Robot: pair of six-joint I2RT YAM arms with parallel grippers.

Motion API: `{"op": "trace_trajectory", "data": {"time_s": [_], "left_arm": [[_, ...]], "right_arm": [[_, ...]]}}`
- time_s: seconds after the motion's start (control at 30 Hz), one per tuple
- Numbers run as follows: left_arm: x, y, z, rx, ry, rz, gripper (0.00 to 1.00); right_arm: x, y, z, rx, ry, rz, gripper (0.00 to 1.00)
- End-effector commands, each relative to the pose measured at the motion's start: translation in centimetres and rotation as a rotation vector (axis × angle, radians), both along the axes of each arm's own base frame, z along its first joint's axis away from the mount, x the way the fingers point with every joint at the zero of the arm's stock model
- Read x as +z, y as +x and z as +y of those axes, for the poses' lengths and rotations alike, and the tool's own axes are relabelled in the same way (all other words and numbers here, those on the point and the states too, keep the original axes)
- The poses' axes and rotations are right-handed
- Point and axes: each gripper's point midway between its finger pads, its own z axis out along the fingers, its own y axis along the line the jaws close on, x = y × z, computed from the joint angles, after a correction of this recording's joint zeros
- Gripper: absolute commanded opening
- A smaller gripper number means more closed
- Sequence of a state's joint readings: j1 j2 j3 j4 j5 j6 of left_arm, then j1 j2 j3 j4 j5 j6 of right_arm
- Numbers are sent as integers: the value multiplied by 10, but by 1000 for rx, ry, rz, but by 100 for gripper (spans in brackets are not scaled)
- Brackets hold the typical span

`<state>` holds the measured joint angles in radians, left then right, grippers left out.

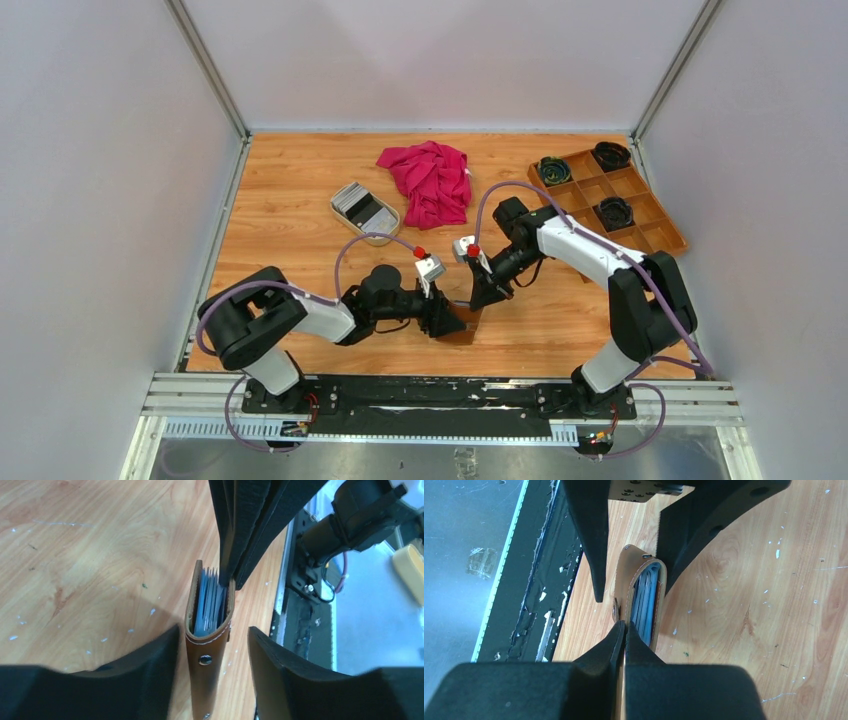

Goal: Put the credit cards into the card holder
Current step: Open the card holder at the center of the board.

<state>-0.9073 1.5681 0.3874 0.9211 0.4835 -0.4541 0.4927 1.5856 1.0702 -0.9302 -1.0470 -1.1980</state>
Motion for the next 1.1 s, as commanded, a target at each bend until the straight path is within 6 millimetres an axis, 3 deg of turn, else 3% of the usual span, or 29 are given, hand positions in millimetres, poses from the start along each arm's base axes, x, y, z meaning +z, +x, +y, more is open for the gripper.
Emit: {"op": "trace_trajectory", "data": {"time_s": [0.0, 0.1, 0.17, 0.27, 0.33, 0.47, 0.63, 0.8, 0.83, 0.93, 0.97, 1.07], "left_arm": [[13, -5, -13, -52, -72, 6, 43], [11, -8, -16, -64, -77, 48, 8], [13, -8, -18, -56, -101, 66, 0], [18, -9, -15, -27, -149, 93, 2], [20, -8, -14, -9, -166, 109, 19], [20, -8, -12, -1, -172, 121, 38], [22, -7, -11, 10, -175, 119, 42], [20, -5, -12, 23, -168, 138, 39], [20, -4, -12, 23, -169, 141, 35], [19, -4, -14, 18, -174, 169, 5], [19, -4, -14, 19, -178, 178, 0], [18, -1, -12, 36, -184, 193, 0]], "right_arm": [[11, -6, 0, 6, 35, 4, 0], [11, -5, 0, 4, 33, 5, 0], [11, -5, 0, 3, 33, 2, 0], [12, -5, -1, 2, 32, -3, 0], [12, -5, -1, 2, 32, -7, 0], [12, -6, -1, 2, 31, -5, 0], [11, -6, -2, 4, 28, -5, 0], [11, -6, -2, 4, 27, -7, 0], [10, -6, -2, 5, 27, -9, 0], [10, -5, -2, 3, 23, -9, 0], [10, -5, -2, 2, 22, -9, 0], [10, -4, -3, -5, 12, -7, 4]]}}
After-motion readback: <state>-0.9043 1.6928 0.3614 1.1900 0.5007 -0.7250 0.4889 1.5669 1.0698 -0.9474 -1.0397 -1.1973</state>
